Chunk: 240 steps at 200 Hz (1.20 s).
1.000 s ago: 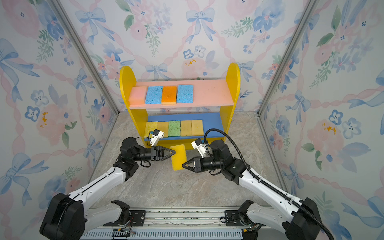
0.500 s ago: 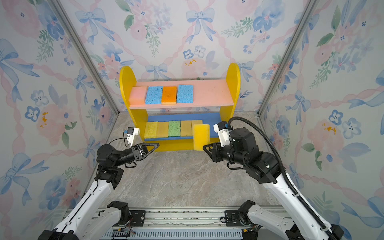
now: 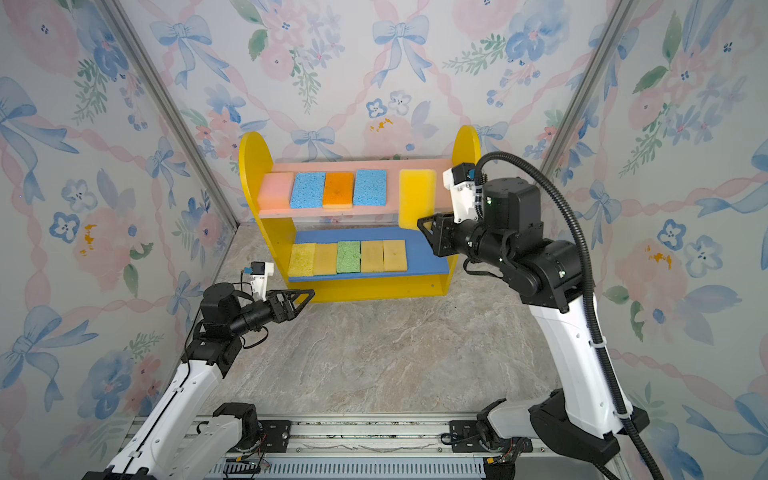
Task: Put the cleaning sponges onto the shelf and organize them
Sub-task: 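Raise the yellow sponge with the right gripper up to the pink top board, then lower the yellow sponge beside the blue sponge on the top board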
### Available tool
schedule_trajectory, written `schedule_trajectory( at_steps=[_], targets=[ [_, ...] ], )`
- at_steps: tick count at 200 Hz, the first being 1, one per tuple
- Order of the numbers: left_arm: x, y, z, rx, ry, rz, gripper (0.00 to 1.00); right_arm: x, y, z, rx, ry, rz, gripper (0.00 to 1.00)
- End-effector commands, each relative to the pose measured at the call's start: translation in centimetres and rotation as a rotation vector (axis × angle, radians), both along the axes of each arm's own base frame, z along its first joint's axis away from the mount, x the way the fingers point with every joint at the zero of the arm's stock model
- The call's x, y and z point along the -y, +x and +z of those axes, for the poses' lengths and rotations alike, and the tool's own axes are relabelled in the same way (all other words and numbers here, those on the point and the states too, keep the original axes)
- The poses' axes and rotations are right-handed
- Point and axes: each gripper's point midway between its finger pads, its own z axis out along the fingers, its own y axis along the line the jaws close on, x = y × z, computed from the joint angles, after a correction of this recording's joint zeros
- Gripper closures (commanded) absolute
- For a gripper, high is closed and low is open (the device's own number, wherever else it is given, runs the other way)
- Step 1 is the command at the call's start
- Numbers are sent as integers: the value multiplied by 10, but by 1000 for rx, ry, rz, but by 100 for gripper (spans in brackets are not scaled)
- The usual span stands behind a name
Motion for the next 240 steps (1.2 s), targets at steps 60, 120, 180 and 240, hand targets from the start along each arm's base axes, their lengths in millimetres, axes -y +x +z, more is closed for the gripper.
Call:
schedule_trajectory(
  at_steps=[60,120,180,240],
  targets=[
    [-16,0,-41,-30,113,79,2,-26,68,-13,-130,70,109,77],
    [-15,2,-48,-59,112,74,2,-30,91,-25,-185,127,123,77],
    [-15,2,-50,-67,110,74,2,-21,103,-31,-196,136,97,71],
    [-15,3,-52,-76,111,75,2,-13,117,-36,-195,133,63,43]
  ],
)
